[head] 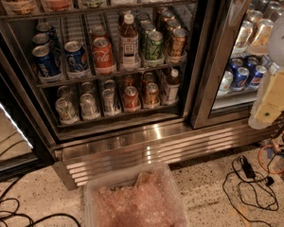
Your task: Pick orange can from middle shelf of fridge
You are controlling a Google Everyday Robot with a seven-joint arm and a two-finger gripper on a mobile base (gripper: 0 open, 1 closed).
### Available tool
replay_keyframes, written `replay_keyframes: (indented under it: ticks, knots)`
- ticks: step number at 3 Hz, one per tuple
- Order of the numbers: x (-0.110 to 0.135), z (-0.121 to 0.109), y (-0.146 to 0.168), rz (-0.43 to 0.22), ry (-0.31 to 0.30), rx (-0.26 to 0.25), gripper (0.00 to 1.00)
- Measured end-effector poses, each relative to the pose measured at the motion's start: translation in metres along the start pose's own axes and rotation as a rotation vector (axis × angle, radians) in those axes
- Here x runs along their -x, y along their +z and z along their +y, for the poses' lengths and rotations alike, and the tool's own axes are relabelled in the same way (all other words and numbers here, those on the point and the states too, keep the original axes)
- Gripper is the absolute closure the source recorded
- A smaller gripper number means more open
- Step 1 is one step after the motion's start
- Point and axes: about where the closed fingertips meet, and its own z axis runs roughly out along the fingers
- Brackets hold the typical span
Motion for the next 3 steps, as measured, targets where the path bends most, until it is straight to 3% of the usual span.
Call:
replay_keyframes:
  ticks: [1,2,3]
  knots:
    - [0.0,0.0,0.0,0.0,0.0,0.0,0.0]
    - [0.018,-0.015,0.006,-0.057,0.009,-0.038,0.0]
    - [0.021,-0.018,0.015,-0.06,0.006,-0.034,0.0]
